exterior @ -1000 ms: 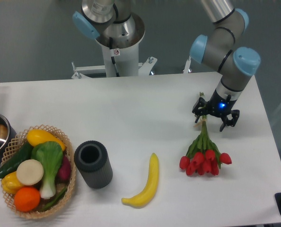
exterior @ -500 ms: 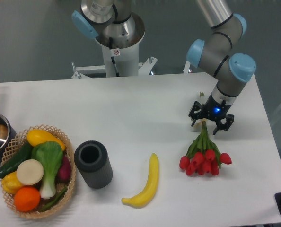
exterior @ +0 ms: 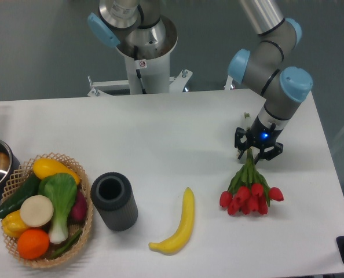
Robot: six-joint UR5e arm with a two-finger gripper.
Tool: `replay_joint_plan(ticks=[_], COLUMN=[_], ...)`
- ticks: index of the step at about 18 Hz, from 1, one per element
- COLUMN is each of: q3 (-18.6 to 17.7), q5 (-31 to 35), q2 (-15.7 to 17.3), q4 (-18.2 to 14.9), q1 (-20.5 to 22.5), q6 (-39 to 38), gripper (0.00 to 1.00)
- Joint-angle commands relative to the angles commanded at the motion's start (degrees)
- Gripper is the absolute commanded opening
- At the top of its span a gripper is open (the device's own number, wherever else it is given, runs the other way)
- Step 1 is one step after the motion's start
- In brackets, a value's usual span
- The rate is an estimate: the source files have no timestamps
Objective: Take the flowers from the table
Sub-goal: 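Lower the gripper around the tulip stems and close it, then lift the gripped tulip bunch up off the table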
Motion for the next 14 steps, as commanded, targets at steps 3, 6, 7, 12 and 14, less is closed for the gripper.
replay_joint_plan(ticks=[3,6,7,12,14], q3=[0.18,1.31,1.84,3.07,3.43], q5=[0.00,-0.17,-0.18,-0.53,-0.79], q2=[0.00,0.09,0.35,3.07,5.09], q4=[0.00,-0.17,-0.70,-1.14,-1.14], q1=[0.00,0.26,0.35,0.53,0.70], q6=[-0.09,-0.09,-0.09,0.00,0.00], gripper=[0.22,0.23,0.22,0.23,0.23])
